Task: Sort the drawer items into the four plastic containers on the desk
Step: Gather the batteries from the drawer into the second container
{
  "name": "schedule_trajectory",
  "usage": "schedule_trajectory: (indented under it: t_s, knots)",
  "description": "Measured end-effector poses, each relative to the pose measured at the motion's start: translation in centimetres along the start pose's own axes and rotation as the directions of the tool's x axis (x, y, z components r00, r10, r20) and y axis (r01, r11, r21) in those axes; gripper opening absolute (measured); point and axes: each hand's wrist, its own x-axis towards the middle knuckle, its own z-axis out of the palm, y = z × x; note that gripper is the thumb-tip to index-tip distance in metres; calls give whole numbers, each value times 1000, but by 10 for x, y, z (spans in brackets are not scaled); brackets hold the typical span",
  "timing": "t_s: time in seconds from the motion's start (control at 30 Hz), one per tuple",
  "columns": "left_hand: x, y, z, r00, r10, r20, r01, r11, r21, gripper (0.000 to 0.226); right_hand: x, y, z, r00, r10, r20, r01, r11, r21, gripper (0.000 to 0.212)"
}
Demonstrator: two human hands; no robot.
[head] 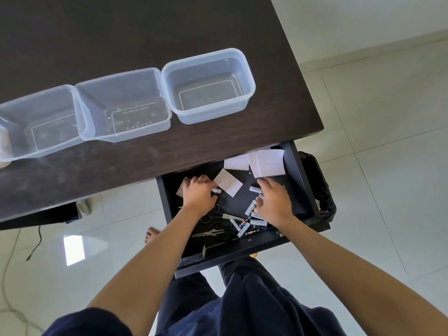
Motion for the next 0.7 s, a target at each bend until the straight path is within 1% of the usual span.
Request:
schedule_trajectory:
  t_s: [0.07, 0.17, 0.27, 0.4, 0.5, 0.6, 0.63, 0.7]
  knots:
    - [2, 1, 0, 1000, -13, -12, 12, 1000, -18, 30, 2, 1, -1, 999, 37, -6, -37, 999, 25, 55]
    - [5, 3, 1, 1000, -3, 1, 3, 1000, -7, 28, 7, 1, -6, 999, 47, -23, -46, 998, 52, 56]
    - [6, 5, 4, 1000, 10, 6, -10, 1000, -8, 28, 16, 0, -10, 999, 46, 20, -46, 998, 32, 60]
    - [5, 9, 6, 1000, 16, -19, -17, 999, -44, 23, 25, 0, -9, 993, 28, 114, -25, 999, -29, 67]
    - [4, 12, 9, 999, 19, -27, -21, 997, -80, 19, 26, 0, -9, 991, 2, 134, 8, 997, -73, 60]
    - [3, 14, 11, 999, 21, -38, -24, 996, -84, 19, 24, -2, -7, 994, -20, 110, 25, 999, -38, 44]
    - [2, 14, 12, 999, 21, -41, -24, 996, -84, 19, 24, -2, -7, 995, -22, 96, 24, 1000, -20, 42]
    - [2, 15, 13, 999, 20, -41, -23, 996, -85, 20, 25, -3, -7, 996, -22, 82, 23, 1000, -9, 51]
